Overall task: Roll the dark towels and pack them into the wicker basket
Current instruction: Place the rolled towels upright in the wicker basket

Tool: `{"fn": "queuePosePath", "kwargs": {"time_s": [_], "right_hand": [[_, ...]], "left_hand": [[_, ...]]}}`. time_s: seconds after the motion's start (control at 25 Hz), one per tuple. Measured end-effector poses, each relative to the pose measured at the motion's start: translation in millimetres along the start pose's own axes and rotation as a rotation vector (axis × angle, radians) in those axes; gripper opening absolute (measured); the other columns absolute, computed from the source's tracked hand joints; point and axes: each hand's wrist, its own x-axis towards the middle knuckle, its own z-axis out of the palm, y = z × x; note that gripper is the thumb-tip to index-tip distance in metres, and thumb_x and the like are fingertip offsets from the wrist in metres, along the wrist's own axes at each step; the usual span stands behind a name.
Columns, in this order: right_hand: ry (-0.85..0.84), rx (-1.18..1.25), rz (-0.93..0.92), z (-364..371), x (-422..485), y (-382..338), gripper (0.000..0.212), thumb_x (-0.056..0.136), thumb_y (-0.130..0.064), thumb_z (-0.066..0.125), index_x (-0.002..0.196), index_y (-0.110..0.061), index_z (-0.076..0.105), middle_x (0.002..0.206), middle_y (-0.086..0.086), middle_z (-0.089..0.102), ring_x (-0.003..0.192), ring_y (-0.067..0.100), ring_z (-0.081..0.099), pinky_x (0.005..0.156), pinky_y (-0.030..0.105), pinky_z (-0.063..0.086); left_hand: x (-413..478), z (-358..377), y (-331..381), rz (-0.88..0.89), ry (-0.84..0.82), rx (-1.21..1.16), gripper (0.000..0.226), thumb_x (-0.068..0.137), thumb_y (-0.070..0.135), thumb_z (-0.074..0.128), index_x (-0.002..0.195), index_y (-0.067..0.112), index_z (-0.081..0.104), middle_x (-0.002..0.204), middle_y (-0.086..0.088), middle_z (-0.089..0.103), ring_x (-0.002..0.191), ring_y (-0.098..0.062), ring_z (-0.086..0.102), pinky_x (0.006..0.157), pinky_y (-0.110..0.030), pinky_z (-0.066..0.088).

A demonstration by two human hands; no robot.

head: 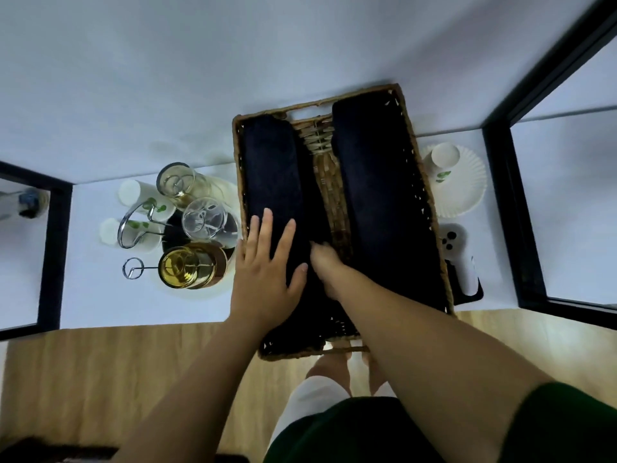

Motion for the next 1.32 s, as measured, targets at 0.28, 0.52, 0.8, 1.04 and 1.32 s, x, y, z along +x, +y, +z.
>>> {"fn": "queuePosePath", "kwargs": {"time_s": [0.28, 0.52, 0.8, 1.04, 1.32], "right_hand": [[0.081, 0.032, -0.085, 9, -10, -24, 0.053, 0.106, -0.044, 0.031, 0.152, -0.018, 0.038, 0.153, 0.008, 0.043, 0.140, 0.028, 0.041, 0.113, 0.040, 0.031], [0.251, -1.005, -0.752, -42, -84, -7, 0.059, 0.103, -0.043, 0.040, 0.158, -0.028, 0.022, 0.166, 0.002, 0.018, 0.154, 0.022, 0.011, 0.124, 0.042, 0.016], [0.450, -1.781, -1.014, -147, -95, 68, 0.053, 0.094, -0.049, 0.033, 0.127, -0.027, 0.068, 0.151, 0.011, 0.048, 0.145, 0.033, 0.035, 0.112, 0.051, 0.035], [0.388, -1.932, -1.351, -171, -91, 117, 0.056, 0.076, -0.025, 0.077, 0.130, -0.017, 0.064, 0.151, 0.018, 0.046, 0.145, 0.037, 0.027, 0.117, 0.051, 0.006], [0.497, -1.735, -1.300, -159, -99, 125, 0.054, 0.083, -0.029, 0.073, 0.136, -0.022, 0.061, 0.146, 0.010, 0.054, 0.140, 0.029, 0.046, 0.120, 0.042, 0.017]], "left_hand": [[1, 8, 3, -0.010, 0.023, 0.057, 0.072, 0.093, 0.048, 0.037, 0.158, 0.028, 0.018, 0.167, -0.009, 0.001, 0.153, -0.030, -0.002, 0.121, -0.056, 0.012], [-15, -1, 15, 0.034, -0.038, 0.226, 0.074, 0.096, 0.054, 0.032, 0.158, 0.016, 0.019, 0.166, -0.015, 0.006, 0.153, -0.035, -0.003, 0.116, -0.067, 0.003], [-94, 9, 26, 0.234, -0.132, 0.240, 0.053, 0.102, 0.053, 0.031, 0.145, 0.028, 0.048, 0.161, -0.003, 0.028, 0.151, -0.035, 0.013, 0.111, -0.059, 0.015], [-104, -2, 31, 0.270, -0.249, 0.288, 0.056, 0.089, 0.029, 0.068, 0.143, 0.032, 0.051, 0.157, 0.003, 0.037, 0.149, -0.037, 0.011, 0.116, -0.051, 0.014], [-120, -3, 50, 0.104, -0.143, 0.191, 0.060, 0.105, 0.029, 0.039, 0.159, 0.025, 0.012, 0.166, -0.002, 0.010, 0.154, -0.025, -0.001, 0.124, -0.042, 0.003]]}}
